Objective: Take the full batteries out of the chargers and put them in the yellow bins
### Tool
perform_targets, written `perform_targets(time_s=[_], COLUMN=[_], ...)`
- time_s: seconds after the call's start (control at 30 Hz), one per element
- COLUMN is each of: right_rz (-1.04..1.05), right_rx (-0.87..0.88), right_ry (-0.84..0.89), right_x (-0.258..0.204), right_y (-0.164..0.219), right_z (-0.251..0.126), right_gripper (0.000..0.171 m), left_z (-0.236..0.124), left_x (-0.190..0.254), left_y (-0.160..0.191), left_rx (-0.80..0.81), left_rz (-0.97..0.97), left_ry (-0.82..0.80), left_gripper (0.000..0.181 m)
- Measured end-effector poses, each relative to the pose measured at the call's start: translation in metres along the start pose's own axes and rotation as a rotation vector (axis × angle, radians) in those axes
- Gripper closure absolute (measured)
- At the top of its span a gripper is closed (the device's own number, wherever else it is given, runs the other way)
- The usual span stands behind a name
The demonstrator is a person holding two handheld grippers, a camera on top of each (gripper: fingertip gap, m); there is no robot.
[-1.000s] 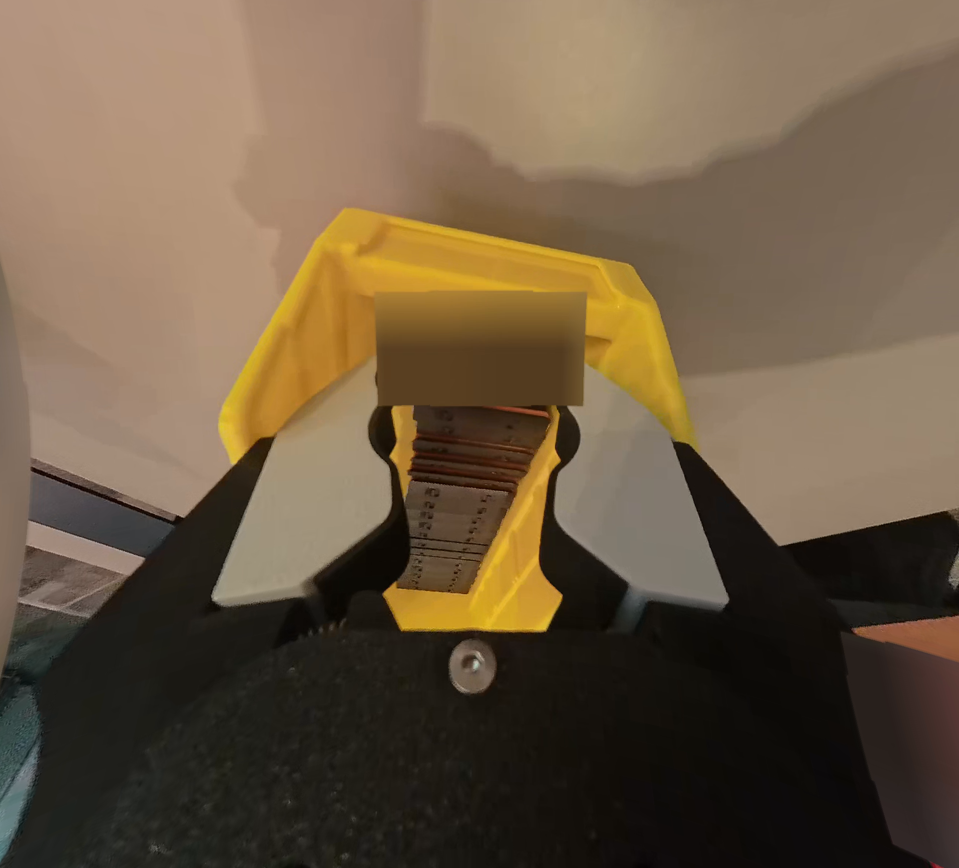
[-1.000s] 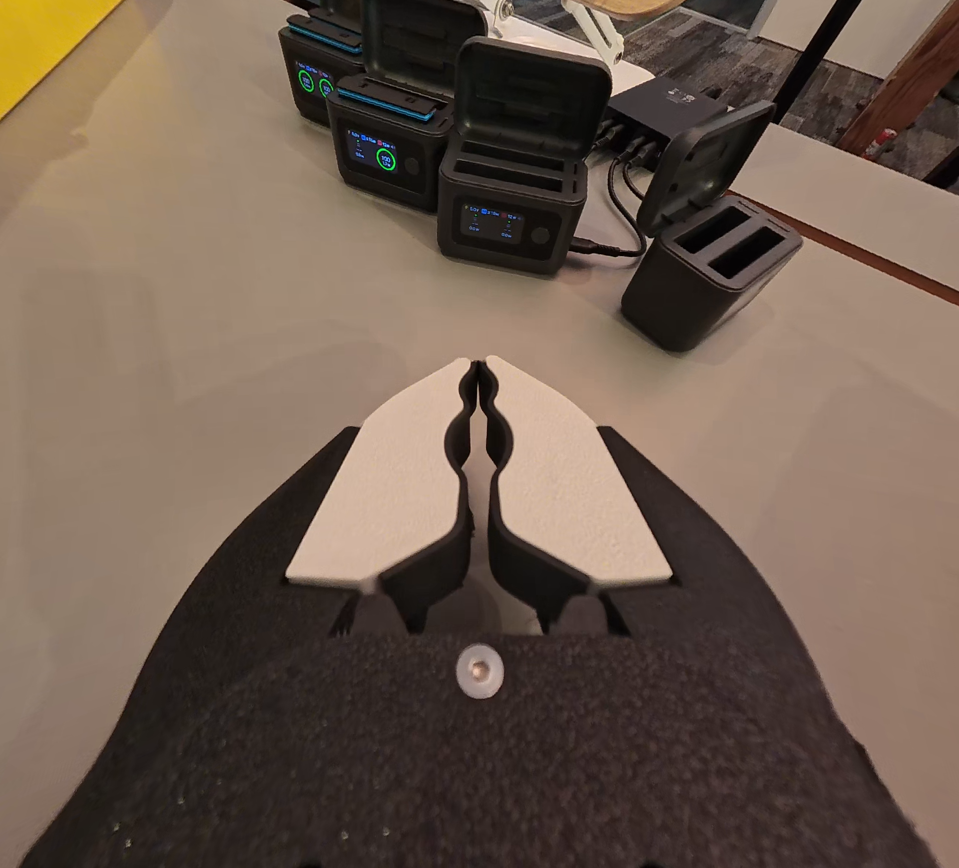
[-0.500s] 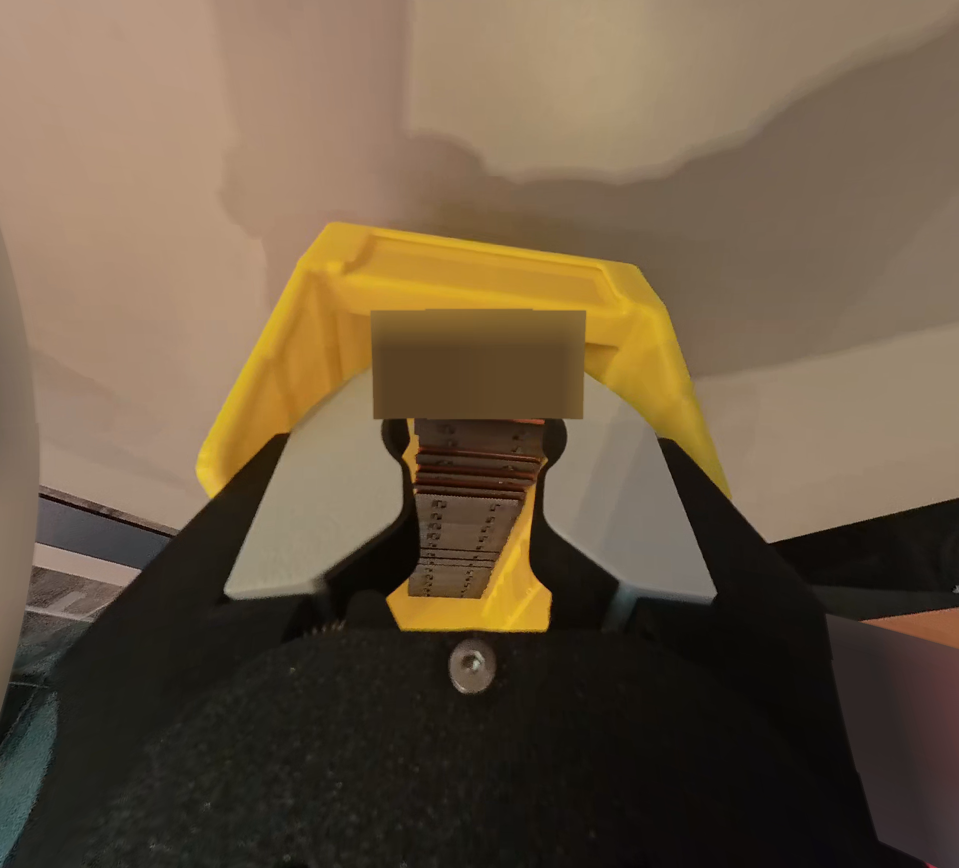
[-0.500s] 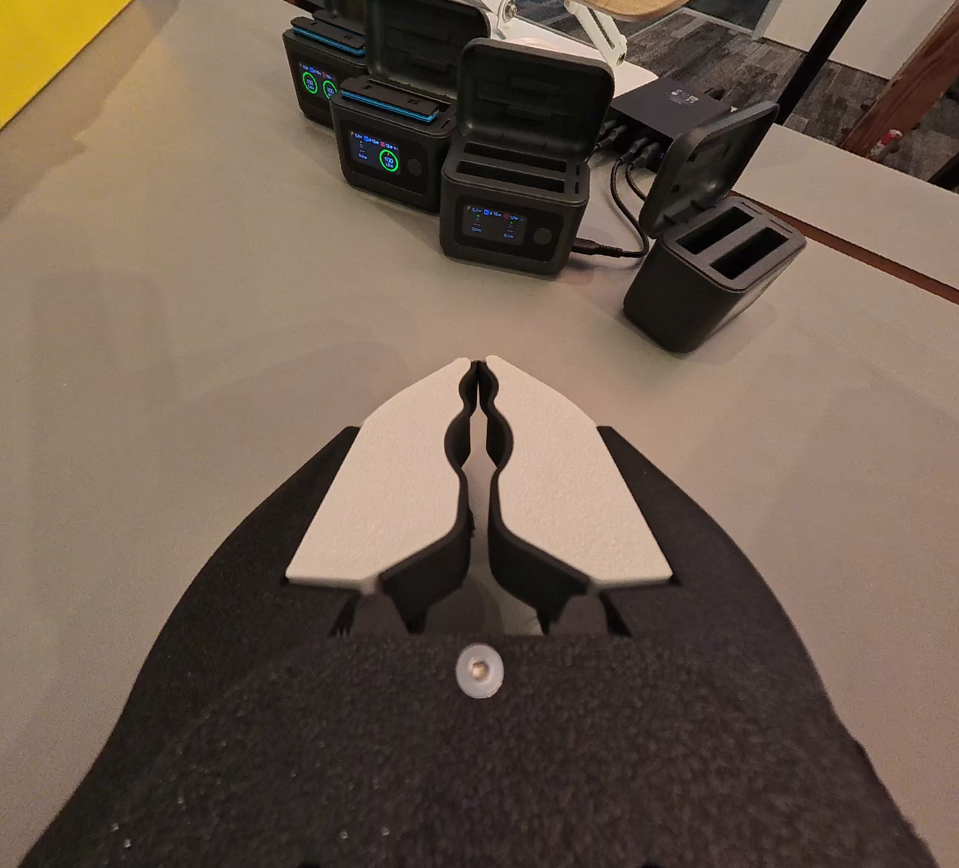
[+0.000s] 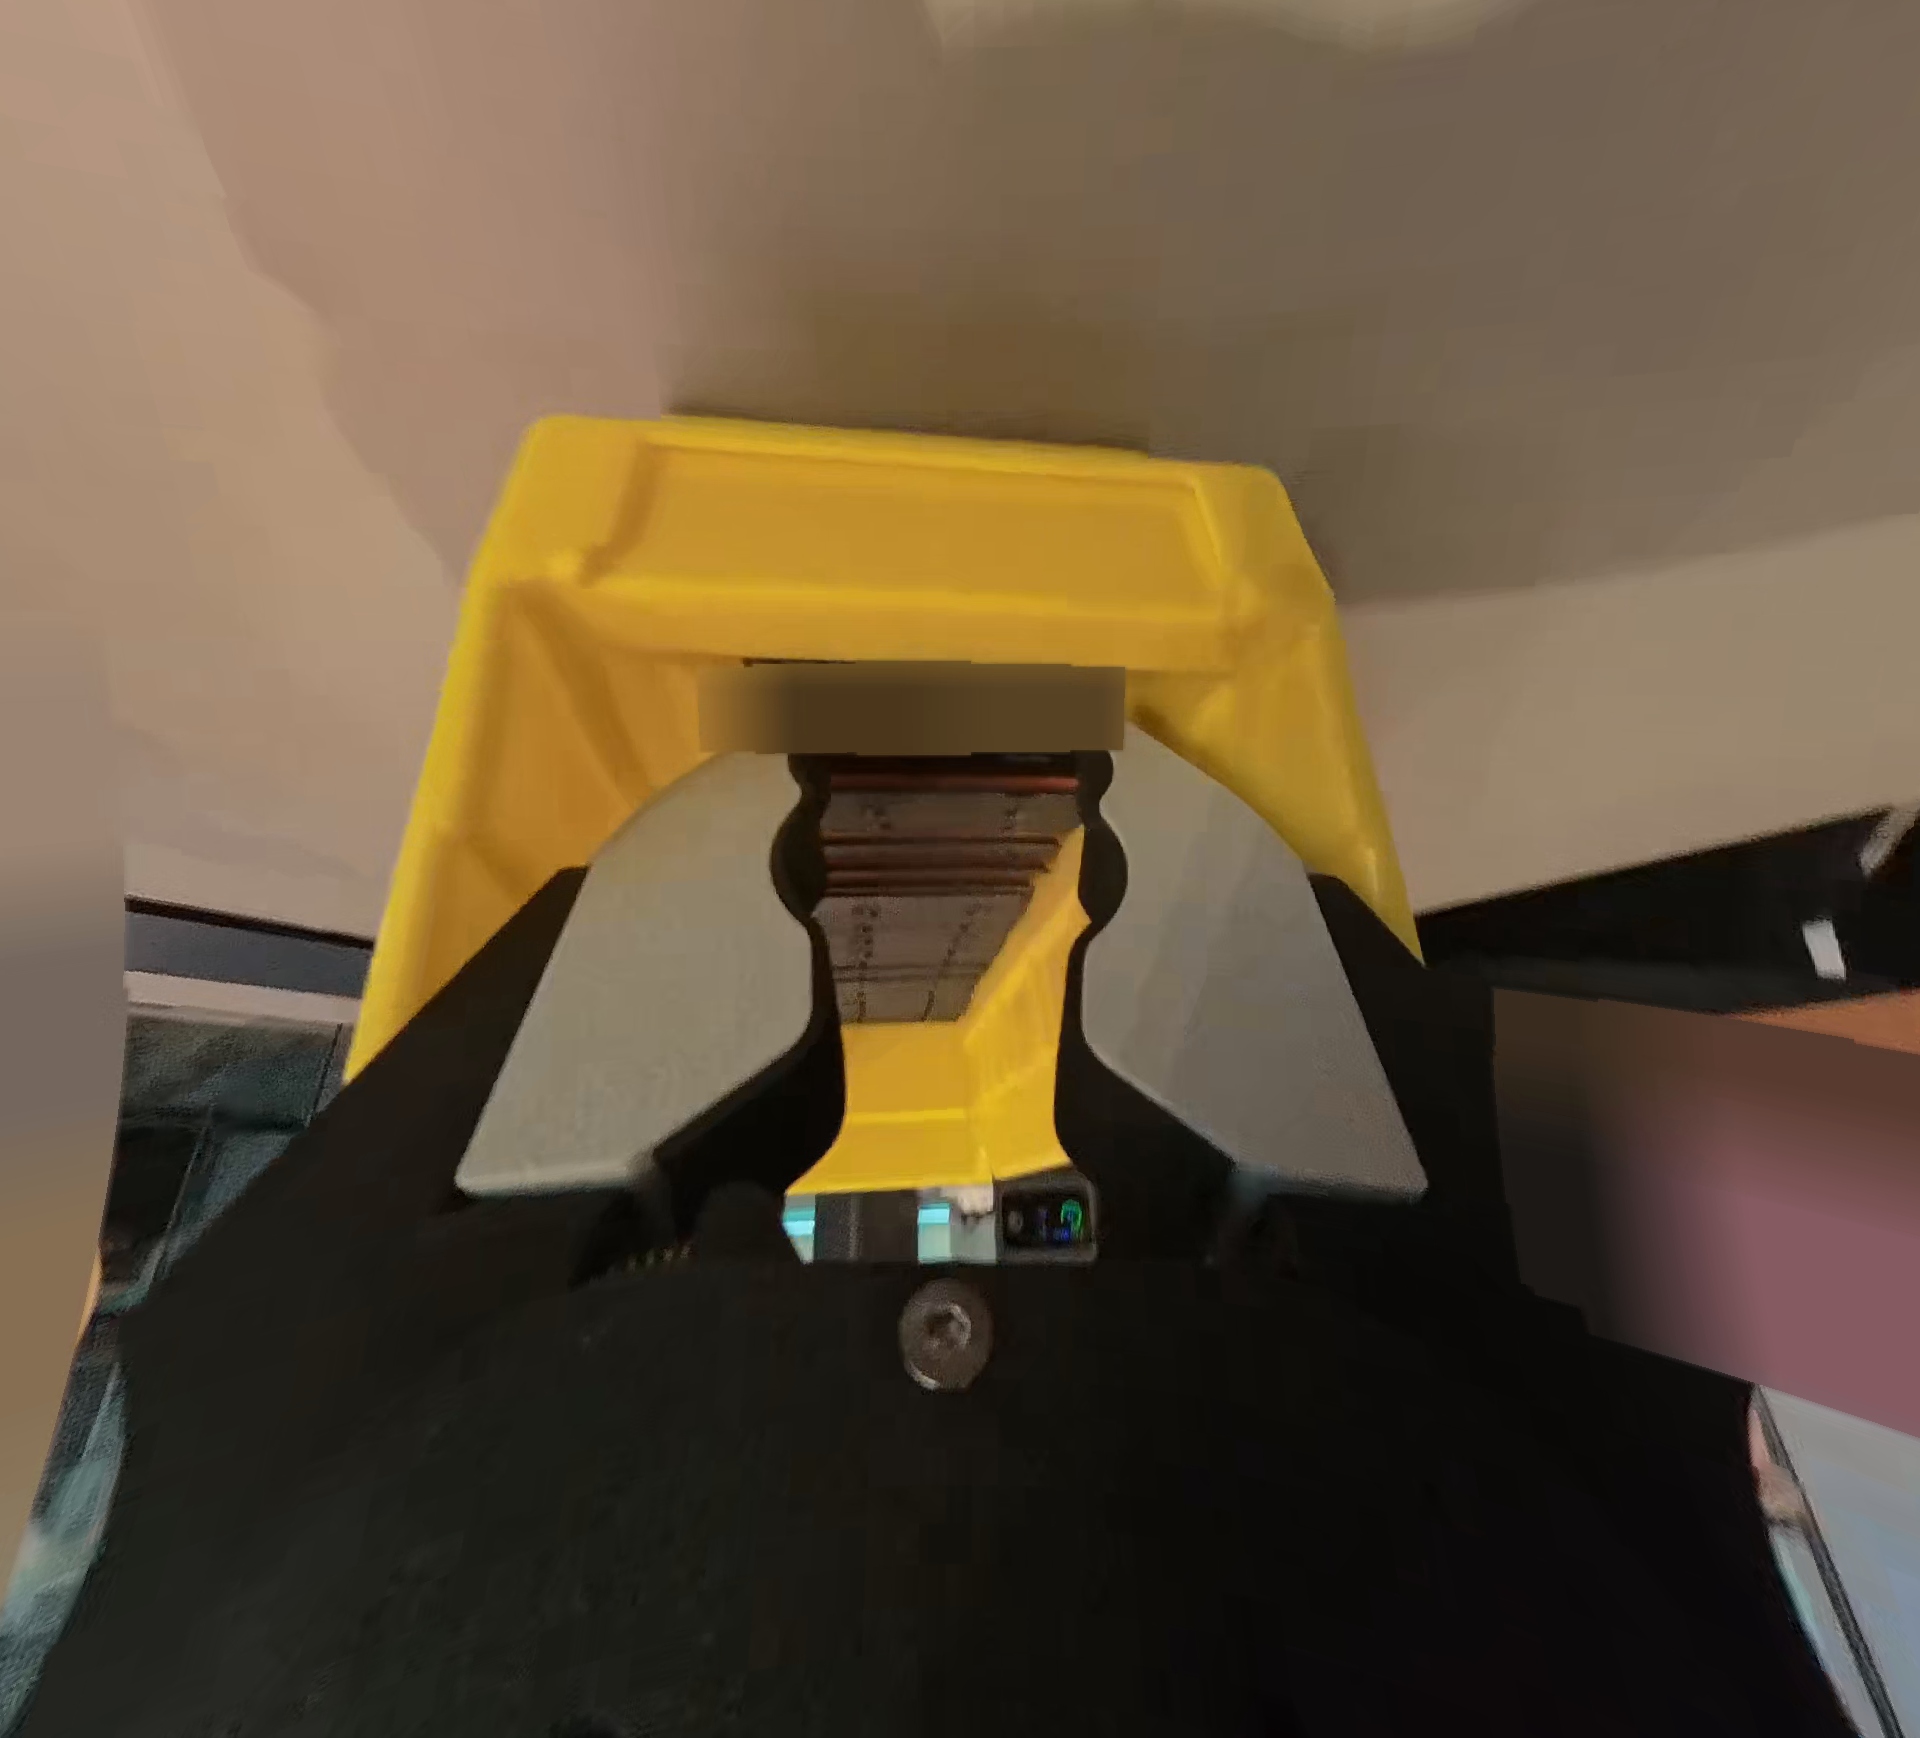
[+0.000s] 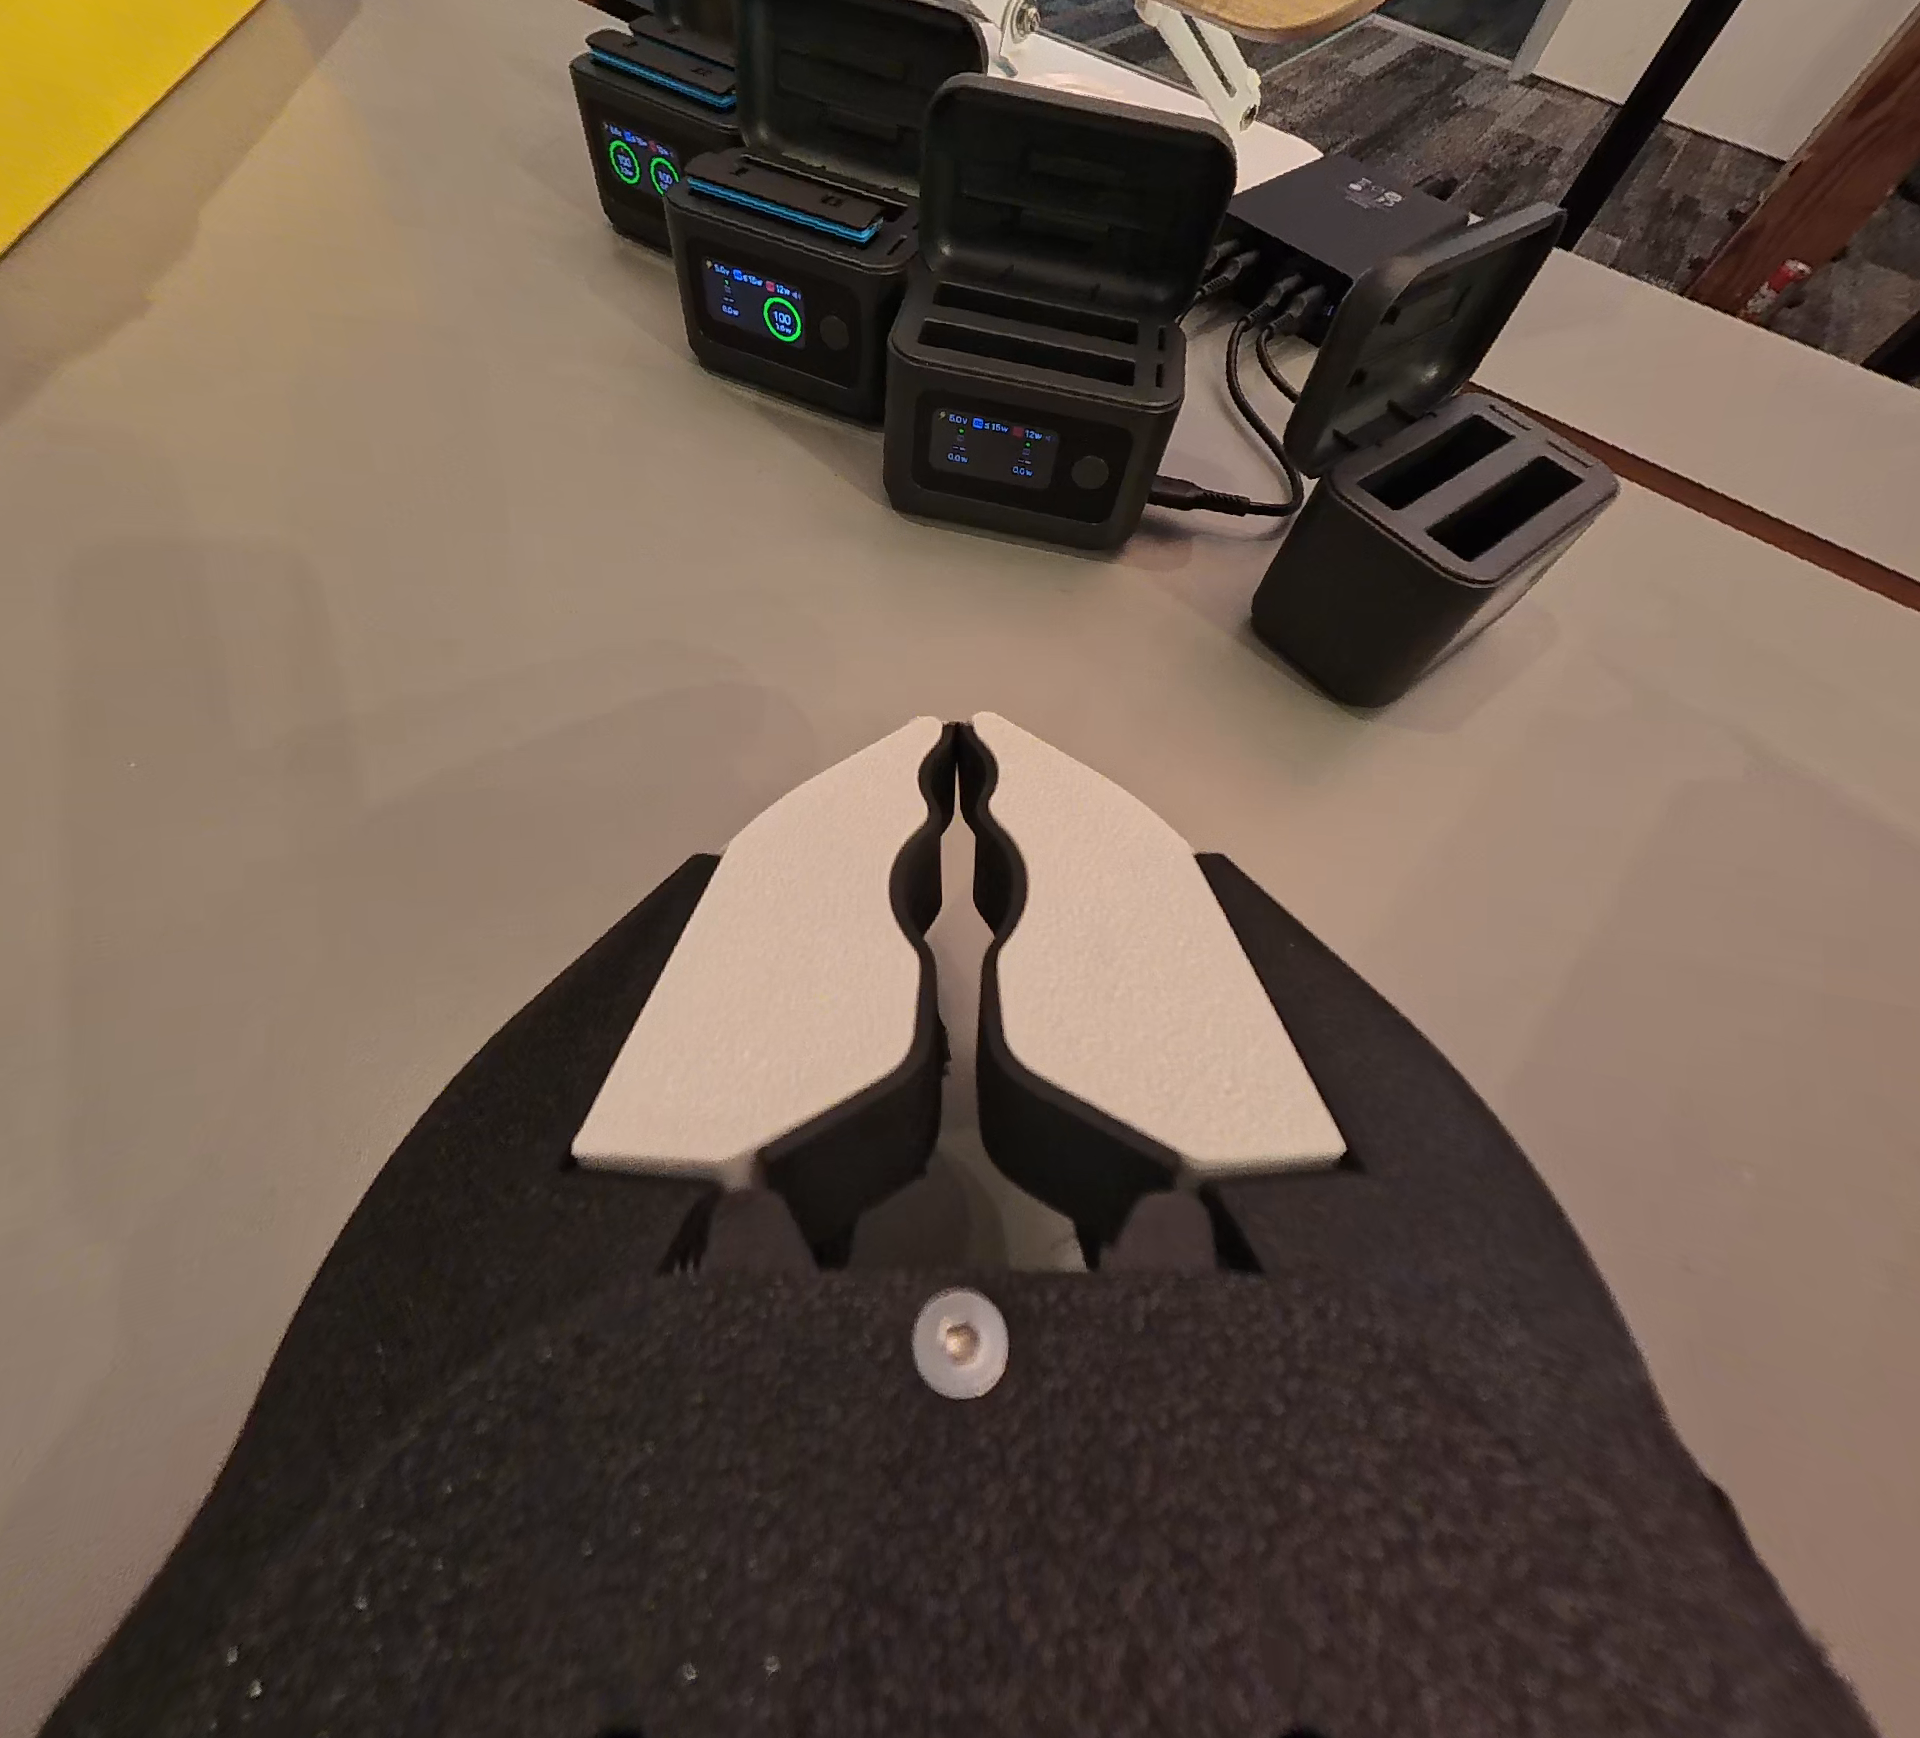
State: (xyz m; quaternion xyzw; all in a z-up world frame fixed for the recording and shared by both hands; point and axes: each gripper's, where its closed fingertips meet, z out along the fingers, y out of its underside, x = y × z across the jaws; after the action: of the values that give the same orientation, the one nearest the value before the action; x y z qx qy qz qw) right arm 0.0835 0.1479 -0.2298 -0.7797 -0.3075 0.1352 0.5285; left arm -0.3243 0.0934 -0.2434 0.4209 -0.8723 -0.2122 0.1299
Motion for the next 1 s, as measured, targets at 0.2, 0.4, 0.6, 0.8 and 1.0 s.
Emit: perform_targets(time_s=[0.2, 0.4, 0.6, 0.8, 1.0], right_rz=[-0.005, -0.013, -0.032, -0.033, -0.041], right_rx=[-0.001, -0.005, -0.014, -0.012, -0.019], right_ry=[-0.005, -0.012, -0.017, -0.015, -0.019], right_x=[-0.001, -0.002, -0.005, -0.005, -0.006], right_y=[0.0, 0.0, 0.001, 0.001, 0.002], right_z=[0.0, 0.0, 0.002, 0.001, 0.002], right_gripper=[0.171, 0.171, 0.171, 0.171, 0.171], left_z=[0.002, -0.012, -0.01, -0.007, -0.006], left_x=[0.0, -0.004, -0.007, -0.006, -0.006], left_y=[0.002, -0.01, -0.01, -0.014, -0.014], left_rx=[0.009, 0.257, 0.46, 0.543, 0.574], left_rz=[0.012, -0.163, -0.384, -0.425, -0.479], left_ry=[0.018, 0.003, 0.074, 0.174, 0.199], left_gripper=[0.138, 0.131, 0.124, 0.126, 0.125])
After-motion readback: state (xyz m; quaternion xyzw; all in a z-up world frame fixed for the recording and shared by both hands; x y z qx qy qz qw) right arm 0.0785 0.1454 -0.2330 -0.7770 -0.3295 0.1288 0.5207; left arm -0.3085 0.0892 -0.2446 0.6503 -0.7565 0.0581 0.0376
